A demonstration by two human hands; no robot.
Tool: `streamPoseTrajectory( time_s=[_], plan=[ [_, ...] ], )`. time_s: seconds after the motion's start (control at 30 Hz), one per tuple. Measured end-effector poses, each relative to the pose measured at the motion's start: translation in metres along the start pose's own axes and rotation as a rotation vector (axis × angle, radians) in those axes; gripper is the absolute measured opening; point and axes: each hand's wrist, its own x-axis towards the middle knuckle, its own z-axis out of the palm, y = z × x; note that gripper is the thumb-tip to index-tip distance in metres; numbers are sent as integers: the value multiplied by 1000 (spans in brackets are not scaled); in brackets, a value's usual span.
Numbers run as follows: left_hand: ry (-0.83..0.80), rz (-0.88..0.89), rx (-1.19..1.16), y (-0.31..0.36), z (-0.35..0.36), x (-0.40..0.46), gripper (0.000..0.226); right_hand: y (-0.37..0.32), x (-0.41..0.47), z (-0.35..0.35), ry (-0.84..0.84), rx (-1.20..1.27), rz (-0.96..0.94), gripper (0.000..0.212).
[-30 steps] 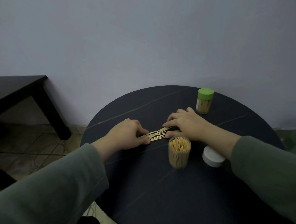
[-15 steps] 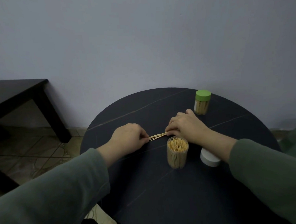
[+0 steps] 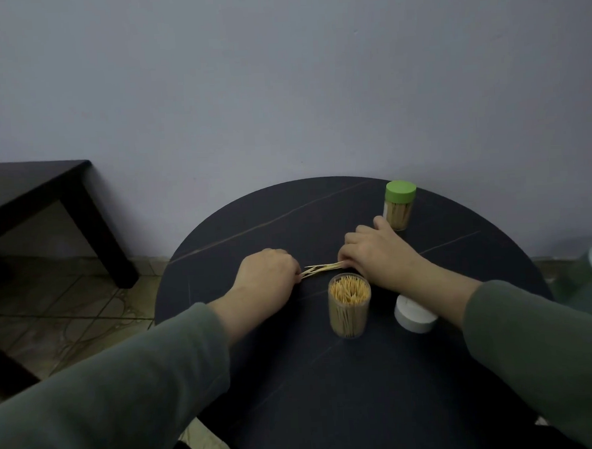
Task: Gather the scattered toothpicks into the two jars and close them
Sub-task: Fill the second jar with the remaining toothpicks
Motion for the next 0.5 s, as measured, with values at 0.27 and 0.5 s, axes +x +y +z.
streamPoseTrajectory(
  time_s=[0.27,0.5],
  plan=[
    [-14,-54,34,8,-4,4,24,4,-7,-4,11,-42,9,30],
    [-8,-58,7,11,1,3,22,9,-16,-4,70,29,93,29]
  ],
)
